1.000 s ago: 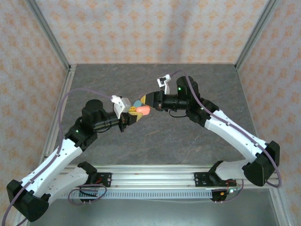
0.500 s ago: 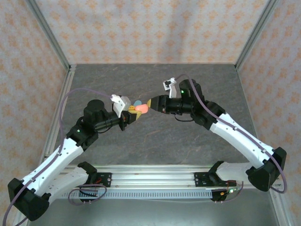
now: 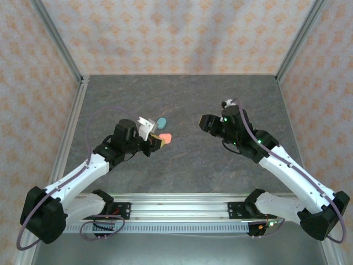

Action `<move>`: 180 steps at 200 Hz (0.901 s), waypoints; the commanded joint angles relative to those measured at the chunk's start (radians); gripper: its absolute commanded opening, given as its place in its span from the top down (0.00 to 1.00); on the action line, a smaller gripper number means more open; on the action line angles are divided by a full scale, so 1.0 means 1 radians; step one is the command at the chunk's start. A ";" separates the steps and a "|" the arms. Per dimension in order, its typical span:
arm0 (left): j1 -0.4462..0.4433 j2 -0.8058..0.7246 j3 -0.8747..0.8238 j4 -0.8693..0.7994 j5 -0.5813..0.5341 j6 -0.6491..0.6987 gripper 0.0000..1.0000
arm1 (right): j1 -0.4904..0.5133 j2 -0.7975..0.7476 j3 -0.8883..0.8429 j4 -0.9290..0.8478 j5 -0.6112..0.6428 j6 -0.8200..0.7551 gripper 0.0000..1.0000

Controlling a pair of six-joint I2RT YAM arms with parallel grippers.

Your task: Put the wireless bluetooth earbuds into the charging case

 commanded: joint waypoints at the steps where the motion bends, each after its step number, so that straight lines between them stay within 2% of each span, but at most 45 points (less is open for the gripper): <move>1: 0.004 0.033 -0.031 -0.004 -0.004 -0.034 1.00 | -0.007 -0.043 -0.059 -0.010 0.149 0.021 0.36; 51: 0.004 0.228 -0.049 -0.040 0.015 -0.109 1.00 | -0.011 -0.049 -0.134 0.005 0.239 0.022 0.23; 121: 0.005 0.373 -0.001 -0.120 -0.013 -0.115 1.00 | -0.034 -0.043 -0.228 0.006 0.370 0.011 0.09; 132: 0.005 0.383 0.012 -0.141 -0.027 -0.114 0.96 | -0.040 -0.043 -0.236 0.006 0.395 0.000 0.06; 147: 0.005 0.385 0.032 -0.171 -0.055 -0.116 0.85 | -0.051 -0.044 -0.244 0.005 0.440 -0.019 0.00; 161: 0.005 0.379 0.050 -0.201 -0.084 -0.116 0.74 | -0.070 -0.043 -0.248 0.009 0.472 -0.054 0.01; 180: 0.005 0.360 0.069 -0.229 -0.125 -0.117 0.65 | -0.117 -0.042 -0.254 0.021 0.488 -0.089 0.01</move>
